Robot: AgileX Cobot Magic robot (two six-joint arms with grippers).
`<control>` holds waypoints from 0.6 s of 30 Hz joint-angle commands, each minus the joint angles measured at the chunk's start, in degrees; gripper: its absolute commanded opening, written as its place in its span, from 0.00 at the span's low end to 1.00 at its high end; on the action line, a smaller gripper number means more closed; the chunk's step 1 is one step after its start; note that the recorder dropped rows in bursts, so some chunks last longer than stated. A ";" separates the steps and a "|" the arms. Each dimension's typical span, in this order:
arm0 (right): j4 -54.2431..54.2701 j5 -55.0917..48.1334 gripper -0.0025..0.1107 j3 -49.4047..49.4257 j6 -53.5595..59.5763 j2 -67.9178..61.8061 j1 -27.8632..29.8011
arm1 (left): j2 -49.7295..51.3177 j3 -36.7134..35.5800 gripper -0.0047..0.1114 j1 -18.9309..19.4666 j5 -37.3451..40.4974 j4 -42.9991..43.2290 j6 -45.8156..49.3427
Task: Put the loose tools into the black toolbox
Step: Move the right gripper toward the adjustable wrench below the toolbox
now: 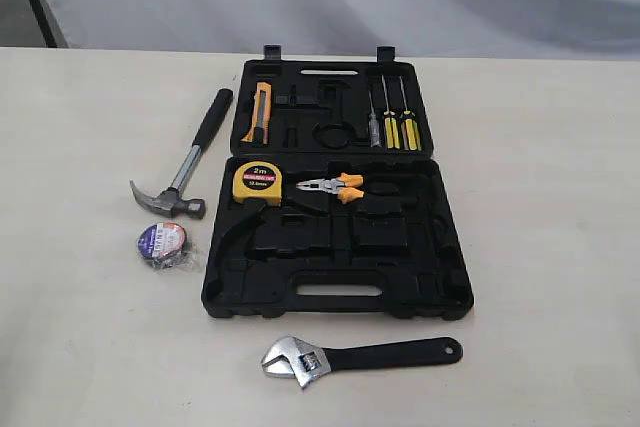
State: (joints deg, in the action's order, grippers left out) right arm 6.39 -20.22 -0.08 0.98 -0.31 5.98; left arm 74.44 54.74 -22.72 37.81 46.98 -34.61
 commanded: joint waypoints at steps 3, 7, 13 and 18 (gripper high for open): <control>-0.23 0.18 0.02 0.08 -0.07 0.31 -0.21 | -0.46 -0.53 0.05 0.19 -0.97 -0.78 -0.59; -0.23 0.18 0.02 0.08 -0.07 0.31 -0.21 | -0.46 -0.53 0.05 0.19 -0.97 -0.78 -0.59; -2.38 0.32 0.02 0.08 1.60 0.31 -0.21 | -0.46 -0.53 0.05 0.19 -0.97 -0.78 -0.59; -2.38 0.32 0.02 0.08 1.60 0.31 -0.21 | -0.46 -0.53 0.05 0.19 -0.97 -0.78 -0.59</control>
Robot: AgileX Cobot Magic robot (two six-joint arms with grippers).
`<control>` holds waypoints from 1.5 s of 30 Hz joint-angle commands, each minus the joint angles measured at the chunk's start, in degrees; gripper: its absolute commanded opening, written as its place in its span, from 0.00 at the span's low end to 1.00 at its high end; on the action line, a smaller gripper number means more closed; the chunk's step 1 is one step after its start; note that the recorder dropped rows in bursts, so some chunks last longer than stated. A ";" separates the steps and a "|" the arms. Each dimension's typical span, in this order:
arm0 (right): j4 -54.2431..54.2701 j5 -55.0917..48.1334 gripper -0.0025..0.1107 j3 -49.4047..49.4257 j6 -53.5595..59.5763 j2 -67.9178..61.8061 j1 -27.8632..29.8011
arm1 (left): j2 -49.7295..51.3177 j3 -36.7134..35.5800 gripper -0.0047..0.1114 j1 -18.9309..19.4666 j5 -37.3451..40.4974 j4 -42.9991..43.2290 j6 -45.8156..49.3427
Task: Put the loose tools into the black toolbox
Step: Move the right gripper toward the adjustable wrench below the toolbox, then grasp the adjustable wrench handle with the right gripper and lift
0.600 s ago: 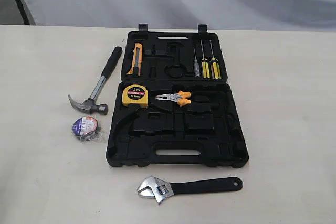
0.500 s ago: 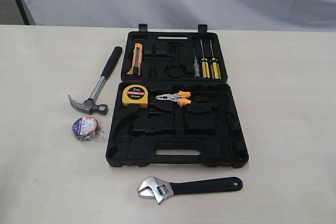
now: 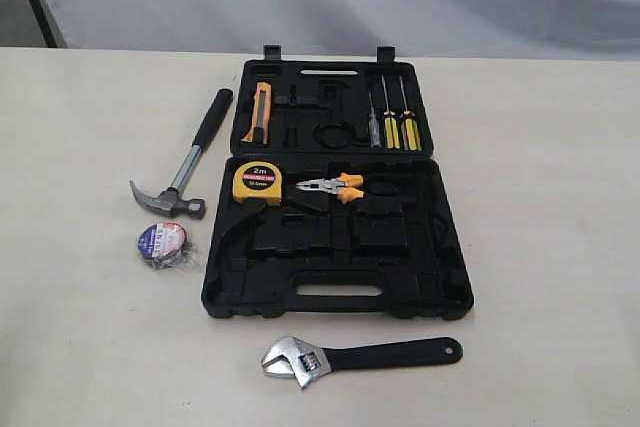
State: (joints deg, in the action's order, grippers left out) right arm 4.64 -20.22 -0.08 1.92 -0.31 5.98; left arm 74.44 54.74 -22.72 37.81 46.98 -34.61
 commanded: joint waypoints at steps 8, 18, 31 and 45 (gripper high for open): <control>-0.81 22.38 0.02 0.08 0.66 0.31 -0.21 | -0.46 -0.53 0.05 0.19 -0.97 -0.78 -0.59; 0.44 27.66 0.02 -0.41 0.66 0.31 -0.21 | -0.46 -0.53 0.05 0.19 -0.97 -0.78 -0.59; 1.92 -36.01 0.02 -37.52 9.20 -45.17 -0.21 | -0.46 -0.53 0.05 0.19 -0.97 -0.78 -0.59; 13.31 -29.41 0.02 -42.16 26.75 -76.64 -21.98 | -0.46 -0.53 0.05 0.19 -0.97 -0.78 -0.59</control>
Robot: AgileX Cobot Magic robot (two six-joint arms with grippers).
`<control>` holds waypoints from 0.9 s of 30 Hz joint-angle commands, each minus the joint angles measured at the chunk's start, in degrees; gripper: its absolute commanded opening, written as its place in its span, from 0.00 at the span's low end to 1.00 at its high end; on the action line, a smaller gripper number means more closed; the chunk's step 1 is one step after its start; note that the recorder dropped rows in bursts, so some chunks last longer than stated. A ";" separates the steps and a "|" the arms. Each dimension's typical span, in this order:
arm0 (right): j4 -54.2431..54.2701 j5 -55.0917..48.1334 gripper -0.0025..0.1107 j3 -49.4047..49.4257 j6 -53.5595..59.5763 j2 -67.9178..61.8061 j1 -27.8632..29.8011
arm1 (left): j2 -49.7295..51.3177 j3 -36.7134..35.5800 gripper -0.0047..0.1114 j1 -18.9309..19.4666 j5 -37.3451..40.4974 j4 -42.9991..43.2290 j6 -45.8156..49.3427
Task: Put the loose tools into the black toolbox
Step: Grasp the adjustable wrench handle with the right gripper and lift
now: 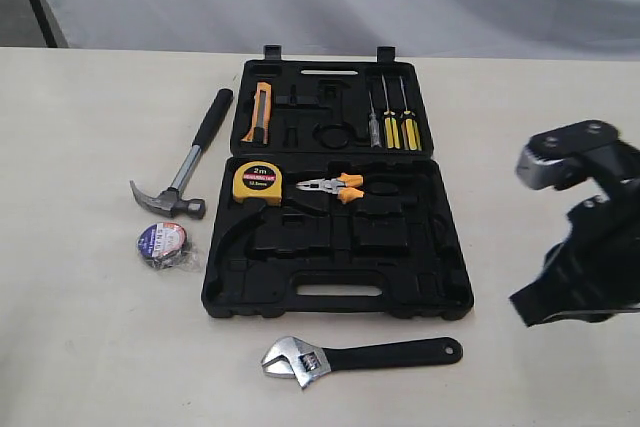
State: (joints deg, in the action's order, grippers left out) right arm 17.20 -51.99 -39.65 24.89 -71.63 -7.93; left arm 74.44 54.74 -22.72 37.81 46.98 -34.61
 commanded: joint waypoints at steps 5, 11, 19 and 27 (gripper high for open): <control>0.75 6.99 0.02 -7.74 12.59 -12.44 -18.68 | -0.46 -0.53 0.05 0.19 -0.97 -0.78 -0.59; 0.75 8.57 0.02 -12.68 20.04 -20.67 -25.80 | -0.46 -0.53 0.05 0.19 -0.97 -0.78 -0.59; 0.54 8.57 0.32 -16.89 23.69 -29.65 -29.34 | -0.46 -0.53 0.05 0.19 -0.97 -0.78 -0.59; 0.40 10.76 0.43 -16.99 34.28 -34.45 -29.99 | -0.46 -0.53 0.05 0.19 -0.97 -0.78 -0.59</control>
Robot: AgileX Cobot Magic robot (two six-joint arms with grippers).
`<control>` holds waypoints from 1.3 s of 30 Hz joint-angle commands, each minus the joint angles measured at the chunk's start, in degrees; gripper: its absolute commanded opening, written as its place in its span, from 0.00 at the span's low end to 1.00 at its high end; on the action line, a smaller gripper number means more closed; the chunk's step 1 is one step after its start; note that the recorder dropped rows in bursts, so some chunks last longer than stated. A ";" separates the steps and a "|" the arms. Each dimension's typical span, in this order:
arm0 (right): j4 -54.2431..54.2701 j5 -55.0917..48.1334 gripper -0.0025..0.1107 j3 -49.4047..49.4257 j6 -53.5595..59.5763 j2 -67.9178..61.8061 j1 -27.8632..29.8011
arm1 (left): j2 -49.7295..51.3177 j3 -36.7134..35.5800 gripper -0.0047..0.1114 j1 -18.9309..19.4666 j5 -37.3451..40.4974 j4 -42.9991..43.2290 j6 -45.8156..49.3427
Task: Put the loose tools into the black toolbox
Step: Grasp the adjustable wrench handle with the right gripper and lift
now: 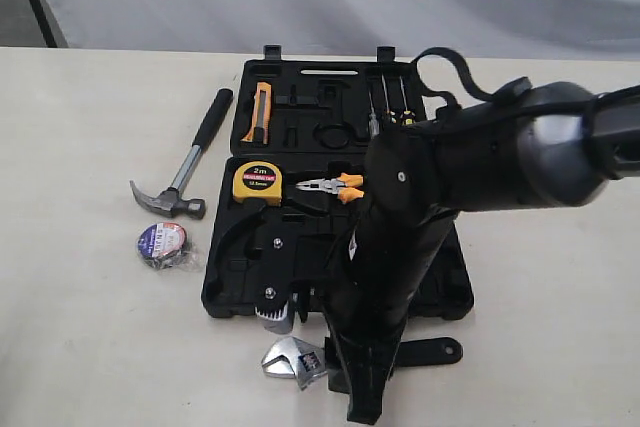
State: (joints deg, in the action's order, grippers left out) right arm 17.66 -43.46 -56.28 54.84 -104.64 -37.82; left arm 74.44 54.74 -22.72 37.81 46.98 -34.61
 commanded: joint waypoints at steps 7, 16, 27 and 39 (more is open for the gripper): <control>-0.70 6.02 0.43 -0.37 4.74 -3.41 -0.10 | -0.46 -0.53 0.05 0.19 -0.97 -0.78 -0.59; -1.67 5.82 0.31 -0.37 6.55 -5.77 -0.57 | -0.46 -0.53 0.05 0.19 -0.97 -0.78 -0.59; -1.67 5.66 0.02 -0.37 7.82 -4.59 -3.48 | -0.46 -0.53 0.05 0.19 -0.97 -0.78 -0.59; -2.86 2.99 0.02 -3.58 7.63 5.43 -5.60 | -0.46 -0.53 0.05 0.19 -0.97 -0.78 -0.59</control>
State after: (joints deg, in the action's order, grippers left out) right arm 15.70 -38.74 -57.79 62.98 -101.77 -43.28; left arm 74.44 54.74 -22.72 37.81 46.98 -34.61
